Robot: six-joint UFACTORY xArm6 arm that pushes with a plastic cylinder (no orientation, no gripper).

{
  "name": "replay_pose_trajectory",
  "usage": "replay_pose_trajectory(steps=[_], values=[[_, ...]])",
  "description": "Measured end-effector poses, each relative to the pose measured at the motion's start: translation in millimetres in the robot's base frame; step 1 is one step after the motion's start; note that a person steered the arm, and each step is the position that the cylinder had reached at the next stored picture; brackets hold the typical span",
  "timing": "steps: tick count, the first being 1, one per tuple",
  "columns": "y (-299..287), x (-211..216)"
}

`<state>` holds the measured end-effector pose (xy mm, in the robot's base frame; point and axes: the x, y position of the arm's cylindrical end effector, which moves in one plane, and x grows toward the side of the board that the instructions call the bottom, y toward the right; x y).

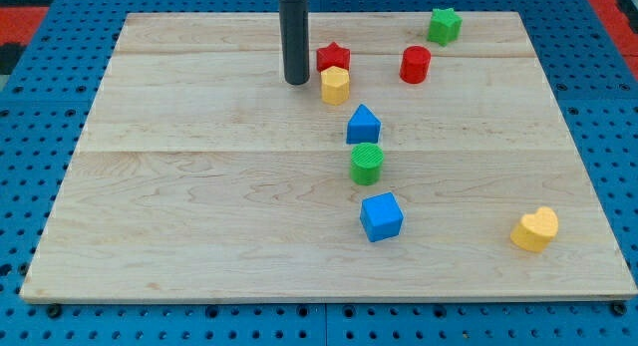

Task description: Slide the yellow hexagon towards yellow heart

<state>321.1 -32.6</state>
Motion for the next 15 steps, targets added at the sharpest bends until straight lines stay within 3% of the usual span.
replay_pose_trajectory(steps=[1, 3, 5, 7, 9, 12, 14, 15], values=[[59.1, 15.8], [158.4, 95.7], [144.9, 49.0], [197.1, 123.4], [209.5, 92.9], [238.6, 95.0], [243.7, 165.1], [243.7, 171.2]])
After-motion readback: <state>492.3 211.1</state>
